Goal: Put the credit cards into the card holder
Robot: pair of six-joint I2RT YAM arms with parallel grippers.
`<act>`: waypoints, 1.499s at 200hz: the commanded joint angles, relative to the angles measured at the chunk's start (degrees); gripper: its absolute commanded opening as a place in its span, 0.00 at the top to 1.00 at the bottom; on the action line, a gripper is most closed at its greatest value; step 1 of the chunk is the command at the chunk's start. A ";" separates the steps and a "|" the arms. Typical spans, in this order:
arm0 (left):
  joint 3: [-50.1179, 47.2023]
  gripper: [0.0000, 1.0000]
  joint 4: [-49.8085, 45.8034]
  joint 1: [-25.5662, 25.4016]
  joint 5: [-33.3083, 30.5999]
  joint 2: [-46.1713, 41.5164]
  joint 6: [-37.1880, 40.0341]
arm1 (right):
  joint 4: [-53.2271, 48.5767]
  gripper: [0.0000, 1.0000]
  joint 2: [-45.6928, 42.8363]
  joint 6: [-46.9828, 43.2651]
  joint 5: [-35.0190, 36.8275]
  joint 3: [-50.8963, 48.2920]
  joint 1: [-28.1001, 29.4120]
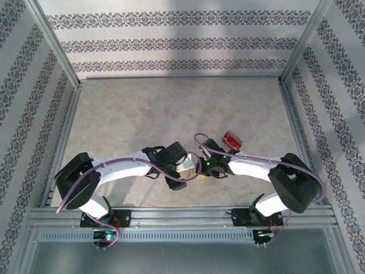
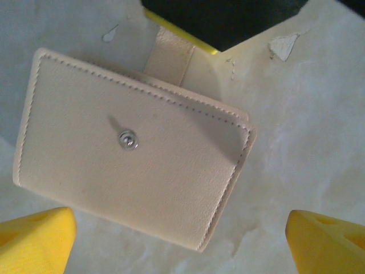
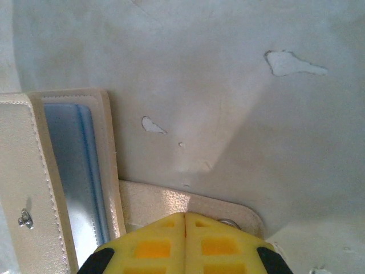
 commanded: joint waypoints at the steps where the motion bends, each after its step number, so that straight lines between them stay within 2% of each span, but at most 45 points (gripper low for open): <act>1: -0.84 0.06 3.93 -1.79 -9.03 1.14 2.82 | 1.56 0.95 2.20 1.19 0.22 -3.71 -0.43; 46: -4.00 0.06 9.13 -1.79 -14.48 1.52 5.61 | 3.20 0.95 1.53 1.77 -0.23 -5.74 -1.14; 68: -5.13 0.16 10.82 -1.64 -16.74 -0.10 6.48 | 4.19 0.95 0.90 2.16 0.46 -7.03 -1.40; 107: -4.91 0.37 9.36 0.73 -13.61 -2.36 4.03 | 4.44 0.95 0.10 3.30 0.30 -8.06 -1.24; 126: -5.46 0.40 10.27 1.21 -12.63 -2.96 3.72 | 4.02 0.95 0.14 2.90 0.92 -8.37 -1.58; 152: -4.52 0.40 9.69 3.48 -13.44 -3.36 2.49 | 4.25 0.96 0.43 3.28 0.39 -8.23 -1.45; 194: -3.98 0.27 10.03 5.78 -13.78 -3.73 1.49 | 4.30 0.96 3.41 2.37 0.04 -8.02 -1.77; 240: -4.17 0.19 11.39 9.58 -13.87 -4.12 1.38 | 5.51 0.96 4.28 2.30 -0.40 -8.33 -2.03; 300: -2.59 0.14 11.03 14.71 -14.74 -3.73 -0.61 | 4.27 0.97 5.07 1.67 -0.78 -7.85 -2.13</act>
